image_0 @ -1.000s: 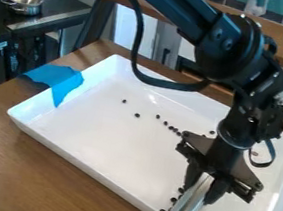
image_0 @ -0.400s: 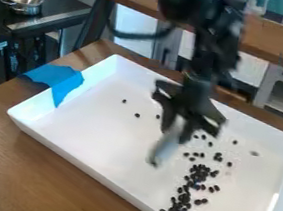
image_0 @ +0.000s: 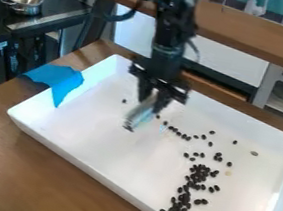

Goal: Sweep into pile

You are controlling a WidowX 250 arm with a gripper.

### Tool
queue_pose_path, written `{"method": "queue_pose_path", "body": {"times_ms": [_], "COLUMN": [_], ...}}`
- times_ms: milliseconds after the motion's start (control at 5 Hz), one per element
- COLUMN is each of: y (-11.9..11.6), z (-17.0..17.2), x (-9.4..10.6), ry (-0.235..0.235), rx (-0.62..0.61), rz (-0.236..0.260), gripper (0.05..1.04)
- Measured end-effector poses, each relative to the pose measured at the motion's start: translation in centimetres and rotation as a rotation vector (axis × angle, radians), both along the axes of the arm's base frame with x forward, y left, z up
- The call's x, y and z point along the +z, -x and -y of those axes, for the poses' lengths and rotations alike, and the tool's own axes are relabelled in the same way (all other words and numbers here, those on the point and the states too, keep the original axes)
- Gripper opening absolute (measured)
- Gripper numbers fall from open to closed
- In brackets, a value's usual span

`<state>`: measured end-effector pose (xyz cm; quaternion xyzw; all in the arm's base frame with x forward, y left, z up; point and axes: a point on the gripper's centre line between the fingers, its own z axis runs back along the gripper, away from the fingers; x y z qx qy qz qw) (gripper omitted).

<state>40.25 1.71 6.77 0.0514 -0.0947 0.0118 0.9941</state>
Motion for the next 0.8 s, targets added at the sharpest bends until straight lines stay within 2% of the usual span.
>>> {"method": "queue_pose_path", "body": {"times_ms": [400,600,800], "y": [-1.8,-0.8,-0.6], "z": [-5.3,-6.4,-6.5], "x": [-1.4,-2.9,-3.4], "ry": [-0.018,-0.020,-0.033], "rx": [0.012,0.061,0.079], "rz": [0.002,-0.002,0.008], "gripper": [0.367,0.367,0.367]}}
